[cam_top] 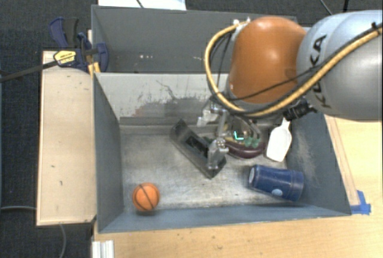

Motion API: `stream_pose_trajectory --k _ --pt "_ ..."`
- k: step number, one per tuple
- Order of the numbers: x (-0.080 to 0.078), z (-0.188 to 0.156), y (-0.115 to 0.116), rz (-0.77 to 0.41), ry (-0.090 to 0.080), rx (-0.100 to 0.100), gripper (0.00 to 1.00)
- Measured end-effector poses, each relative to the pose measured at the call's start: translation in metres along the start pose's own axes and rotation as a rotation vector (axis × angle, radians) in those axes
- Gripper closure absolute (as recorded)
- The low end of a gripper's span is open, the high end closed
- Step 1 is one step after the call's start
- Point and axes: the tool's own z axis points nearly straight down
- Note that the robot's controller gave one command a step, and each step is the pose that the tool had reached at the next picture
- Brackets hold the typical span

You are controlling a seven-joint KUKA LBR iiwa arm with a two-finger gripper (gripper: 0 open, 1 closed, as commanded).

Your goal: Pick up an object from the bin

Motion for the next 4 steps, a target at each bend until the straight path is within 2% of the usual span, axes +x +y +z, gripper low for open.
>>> stream_pose_trajectory --k 1,2,3,4 --pt "-0.002 -0.004 -0.001 0.002 -0.008 -0.001 0.0" --pt "-0.021 0.031 -0.003 0.019 -0.019 -0.003 0.0" --pt "-0.013 0.095 -0.014 0.022 -0.012 -0.001 0.0" --pt "-0.028 0.111 -0.039 -0.013 -0.027 -0.004 0.0"
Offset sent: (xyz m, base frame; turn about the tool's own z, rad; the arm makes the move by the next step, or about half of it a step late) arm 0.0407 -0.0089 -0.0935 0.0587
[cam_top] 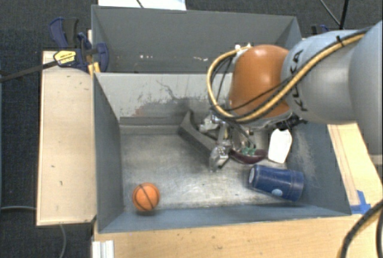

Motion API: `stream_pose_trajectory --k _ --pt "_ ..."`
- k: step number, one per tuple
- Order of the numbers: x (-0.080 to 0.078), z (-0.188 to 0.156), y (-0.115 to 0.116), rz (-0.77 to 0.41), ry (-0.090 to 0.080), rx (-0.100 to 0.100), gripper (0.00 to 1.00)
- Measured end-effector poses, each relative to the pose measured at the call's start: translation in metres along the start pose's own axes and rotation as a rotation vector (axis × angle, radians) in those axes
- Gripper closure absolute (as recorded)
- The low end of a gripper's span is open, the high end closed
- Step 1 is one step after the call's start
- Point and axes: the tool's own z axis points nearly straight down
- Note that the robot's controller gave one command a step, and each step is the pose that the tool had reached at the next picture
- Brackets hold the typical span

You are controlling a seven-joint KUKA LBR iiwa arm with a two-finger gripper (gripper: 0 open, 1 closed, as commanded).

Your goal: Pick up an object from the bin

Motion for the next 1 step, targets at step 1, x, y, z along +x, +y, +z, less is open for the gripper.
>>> stream_pose_trajectory --k 1 --pt "0.0038 0.0079 -0.0122 0.101 0.005 0.0 0.0"
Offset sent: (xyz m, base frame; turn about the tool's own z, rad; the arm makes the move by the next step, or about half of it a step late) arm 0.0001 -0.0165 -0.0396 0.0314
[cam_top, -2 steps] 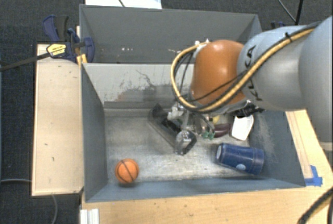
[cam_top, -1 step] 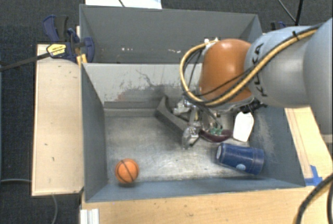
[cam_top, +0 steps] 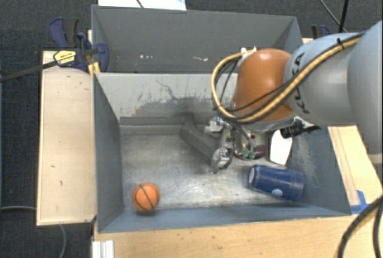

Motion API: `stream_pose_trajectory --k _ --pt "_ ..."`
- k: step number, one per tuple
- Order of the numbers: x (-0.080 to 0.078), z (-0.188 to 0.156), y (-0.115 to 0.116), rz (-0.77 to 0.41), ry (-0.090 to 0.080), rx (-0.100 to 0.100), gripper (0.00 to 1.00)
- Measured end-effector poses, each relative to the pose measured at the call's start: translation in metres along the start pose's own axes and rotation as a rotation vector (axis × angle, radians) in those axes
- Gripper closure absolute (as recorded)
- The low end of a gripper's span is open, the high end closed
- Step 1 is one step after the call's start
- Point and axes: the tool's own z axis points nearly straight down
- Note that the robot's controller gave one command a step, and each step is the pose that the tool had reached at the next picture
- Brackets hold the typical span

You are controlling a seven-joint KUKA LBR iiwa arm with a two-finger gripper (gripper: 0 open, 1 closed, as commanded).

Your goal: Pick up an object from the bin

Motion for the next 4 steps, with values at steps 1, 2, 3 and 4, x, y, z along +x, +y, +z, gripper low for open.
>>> stream_pose_trajectory --k 1,2,3,4 --pt "-0.012 0.017 0.0 -0.066 -0.004 -0.001 1.0" --pt "-0.012 0.017 0.0 -0.066 -0.004 -0.001 1.0" --pt "-0.016 -0.109 0.002 -0.063 0.019 0.006 1.0" --pt "-0.016 -0.109 0.001 -0.063 0.02 0.007 1.0"
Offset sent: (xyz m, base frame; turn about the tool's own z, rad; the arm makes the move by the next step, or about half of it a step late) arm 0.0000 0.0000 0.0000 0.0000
